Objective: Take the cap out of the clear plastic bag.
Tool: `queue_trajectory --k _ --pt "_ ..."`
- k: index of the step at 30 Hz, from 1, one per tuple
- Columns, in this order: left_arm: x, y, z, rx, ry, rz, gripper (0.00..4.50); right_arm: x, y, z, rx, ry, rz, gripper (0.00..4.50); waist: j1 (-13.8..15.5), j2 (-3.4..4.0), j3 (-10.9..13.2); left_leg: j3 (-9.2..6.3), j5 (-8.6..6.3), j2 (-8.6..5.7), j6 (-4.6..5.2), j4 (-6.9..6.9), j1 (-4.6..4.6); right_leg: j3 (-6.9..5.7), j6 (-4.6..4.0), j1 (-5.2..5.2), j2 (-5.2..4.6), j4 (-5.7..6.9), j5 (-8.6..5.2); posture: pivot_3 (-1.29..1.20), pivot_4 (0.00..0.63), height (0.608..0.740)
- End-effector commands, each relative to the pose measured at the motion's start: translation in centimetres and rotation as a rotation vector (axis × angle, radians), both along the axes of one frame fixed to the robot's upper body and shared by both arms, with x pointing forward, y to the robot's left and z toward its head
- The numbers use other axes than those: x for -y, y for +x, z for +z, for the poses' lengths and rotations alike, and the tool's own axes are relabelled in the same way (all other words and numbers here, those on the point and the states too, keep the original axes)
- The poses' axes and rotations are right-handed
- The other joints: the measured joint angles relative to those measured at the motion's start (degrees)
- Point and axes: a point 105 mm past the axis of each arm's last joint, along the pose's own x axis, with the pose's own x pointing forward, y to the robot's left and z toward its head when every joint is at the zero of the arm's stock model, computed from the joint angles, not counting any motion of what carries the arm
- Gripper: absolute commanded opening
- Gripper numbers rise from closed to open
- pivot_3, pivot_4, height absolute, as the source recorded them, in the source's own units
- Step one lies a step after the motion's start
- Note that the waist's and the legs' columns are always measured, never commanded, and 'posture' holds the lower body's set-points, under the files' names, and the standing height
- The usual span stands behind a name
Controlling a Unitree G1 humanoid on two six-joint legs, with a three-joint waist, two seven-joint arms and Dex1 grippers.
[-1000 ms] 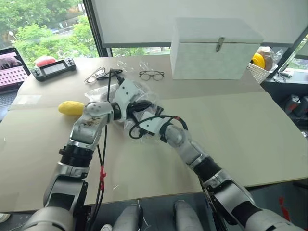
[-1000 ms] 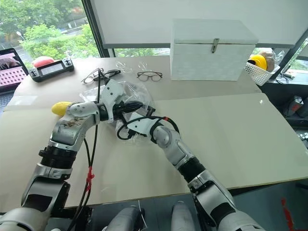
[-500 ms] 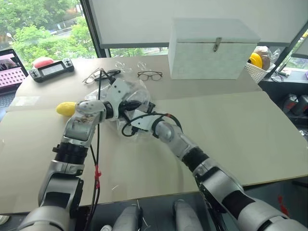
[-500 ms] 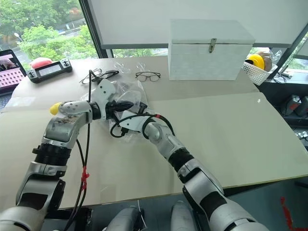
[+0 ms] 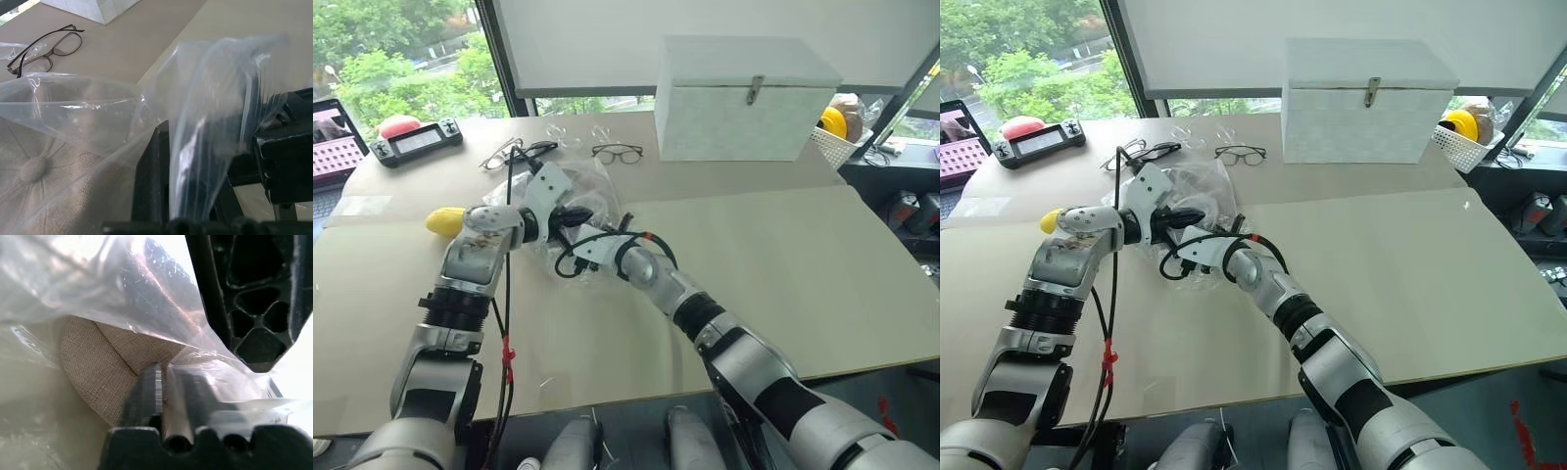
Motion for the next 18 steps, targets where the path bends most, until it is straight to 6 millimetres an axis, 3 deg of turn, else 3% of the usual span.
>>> queue_trajectory --k 1,6,9,12,15,18 --pt "5.2 -1.9 4.3 0.155 -0.060 -0.225 0.00 0.3 0.2 1.0 -0.005 0.042 -0.035 0.47 0.02 0.00 0.00 0.00 -0.02 0.01 -0.03 0.00 -0.01 0.00 0.00 0.00 0.06 0.00 0.00 0.00 0.150 0.740" --pt "5.2 -2.1 4.1 0.156 -0.052 -0.229 0.00 3.6 -0.1 4.6 0.011 0.217 -0.085 0.47 0.38 0.00 0.00 -0.06 -0.05 0.13 -0.10 0.02 -0.22 -0.01 -0.07 -0.10 0.18 0.00 0.04 0.00 0.150 0.740" --pt "5.1 -2.1 4.0 0.155 -0.052 -0.226 0.00 7.1 -1.8 8.1 0.046 0.364 -0.121 0.47 0.61 0.01 0.01 -0.10 -0.05 0.14 -0.11 0.08 -0.39 0.00 -0.08 -0.19 0.17 -0.02 0.05 0.00 0.150 0.740" --pt "5.1 -2.2 3.9 0.151 -0.052 -0.226 0.00 9.1 -3.5 9.4 0.059 0.404 -0.141 0.47 0.35 0.01 0.01 -0.03 -0.07 0.13 -0.09 0.08 -0.46 -0.01 -0.08 -0.33 0.20 0.03 0.05 0.00 0.150 0.740" --pt "5.1 -2.3 3.8 0.147 -0.052 -0.228 0.00 9.6 -4.8 9.4 0.013 0.465 -0.134 1.05 0.08 0.01 0.01 0.15 -0.07 0.20 -0.08 0.08 -0.38 0.00 -0.09 -0.33 0.22 0.00 0.05 0.00 0.150 0.740" --pt "5.1 -2.3 3.8 0.146 -0.051 -0.228 0.00 9.3 -5.6 9.5 -0.014 0.503 -0.115 2.11 0.18 0.01 0.01 0.27 -0.07 0.26 -0.08 0.08 -0.22 0.01 -0.11 -0.33 0.23 -0.08 0.03 0.00 0.150 0.740"
